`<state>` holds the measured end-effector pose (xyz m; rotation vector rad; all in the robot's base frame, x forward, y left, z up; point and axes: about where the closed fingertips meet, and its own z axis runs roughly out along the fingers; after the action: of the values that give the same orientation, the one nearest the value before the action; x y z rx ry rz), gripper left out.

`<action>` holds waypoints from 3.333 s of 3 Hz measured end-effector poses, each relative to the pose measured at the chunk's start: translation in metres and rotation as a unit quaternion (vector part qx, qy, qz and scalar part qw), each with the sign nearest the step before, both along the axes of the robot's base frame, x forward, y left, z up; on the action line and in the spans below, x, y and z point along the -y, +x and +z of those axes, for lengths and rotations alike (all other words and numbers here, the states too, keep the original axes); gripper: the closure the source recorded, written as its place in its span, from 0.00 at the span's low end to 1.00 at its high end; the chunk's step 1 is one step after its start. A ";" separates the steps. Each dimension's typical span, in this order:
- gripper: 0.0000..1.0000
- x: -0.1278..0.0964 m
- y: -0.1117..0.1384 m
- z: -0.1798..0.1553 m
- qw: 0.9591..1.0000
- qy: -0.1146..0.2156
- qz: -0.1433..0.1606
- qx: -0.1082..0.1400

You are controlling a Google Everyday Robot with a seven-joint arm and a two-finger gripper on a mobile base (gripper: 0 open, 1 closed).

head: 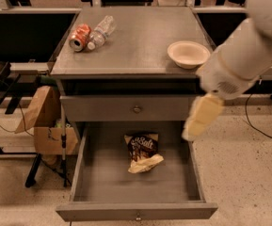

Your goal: Pick brown chip bag from middle drawer and place on counter

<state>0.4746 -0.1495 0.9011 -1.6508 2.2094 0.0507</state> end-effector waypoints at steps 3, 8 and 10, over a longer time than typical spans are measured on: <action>0.00 -0.096 0.052 -0.181 0.968 0.122 -0.169 -0.137; 0.00 -0.184 0.120 -0.432 0.898 0.181 -0.361 -0.173; 0.00 -0.176 0.175 -0.471 0.886 0.150 -0.424 -0.111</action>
Offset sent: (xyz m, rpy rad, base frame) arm 0.0680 0.1319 -0.2447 0.3414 0.4000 -0.4776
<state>0.6499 0.0268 0.4299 -0.4427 2.7293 0.3354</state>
